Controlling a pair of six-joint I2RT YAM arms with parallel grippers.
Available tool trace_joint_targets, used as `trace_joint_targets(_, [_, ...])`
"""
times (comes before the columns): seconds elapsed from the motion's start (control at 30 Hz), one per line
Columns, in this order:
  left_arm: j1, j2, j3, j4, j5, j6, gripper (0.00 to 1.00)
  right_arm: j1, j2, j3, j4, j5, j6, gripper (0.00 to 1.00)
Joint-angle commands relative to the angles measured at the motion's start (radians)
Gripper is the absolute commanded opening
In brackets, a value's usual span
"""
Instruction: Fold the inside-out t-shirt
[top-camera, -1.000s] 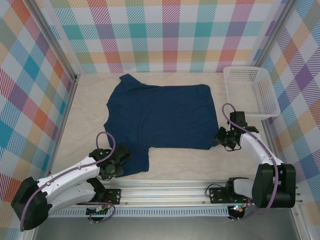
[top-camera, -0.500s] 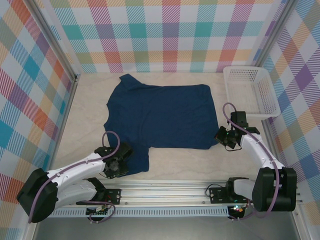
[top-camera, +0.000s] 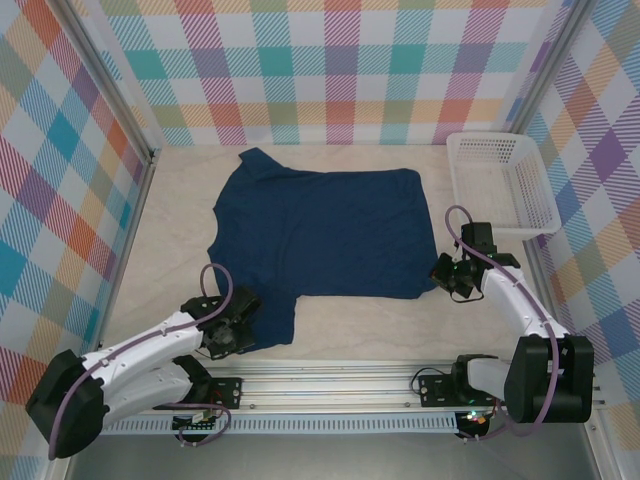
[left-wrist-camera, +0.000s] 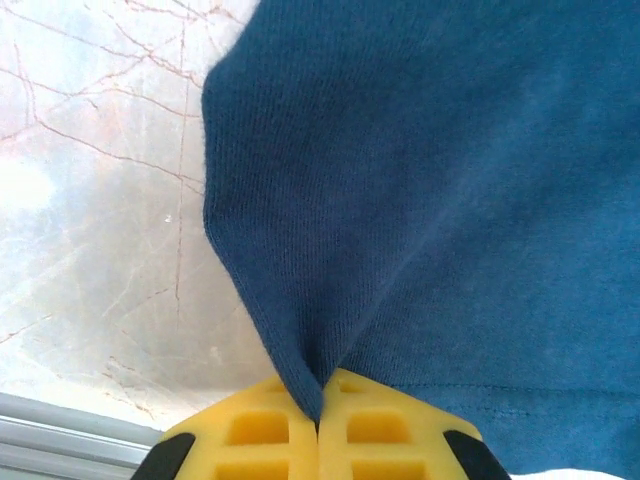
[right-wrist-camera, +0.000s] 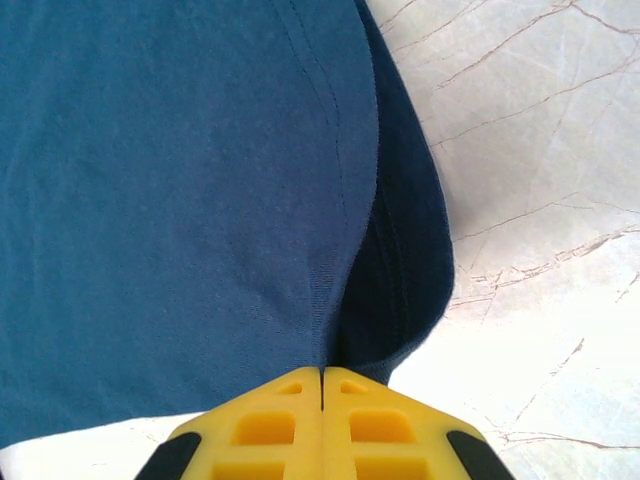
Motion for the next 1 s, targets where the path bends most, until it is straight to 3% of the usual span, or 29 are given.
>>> trace_joint_targets(0.0, [0.021, -0.036, 0.061, -0.055, 0.013, 0.018, 0.0, -0.004, -0.015, 0.036, -0.035, 0.021, -0.019, 0.0])
trace_joint_targets(0.23, [0.172, -0.046, 0.206, -0.048, 0.08, 0.161, 0.0, -0.004, 0.041, 0.137, -0.033, 0.038, -0.052, 0.0])
trace_joint_targets(0.57, [0.453, 0.145, 0.389, 0.096, 0.197, 0.361, 0.0, -0.004, 0.285, 0.339, 0.05, 0.077, -0.066, 0.0])
trace_joint_targets(0.97, [0.584, 0.442, 0.668, 0.184, 0.204, 0.446, 0.0, 0.021, 0.579, 0.617, 0.071, 0.13, -0.071, 0.0])
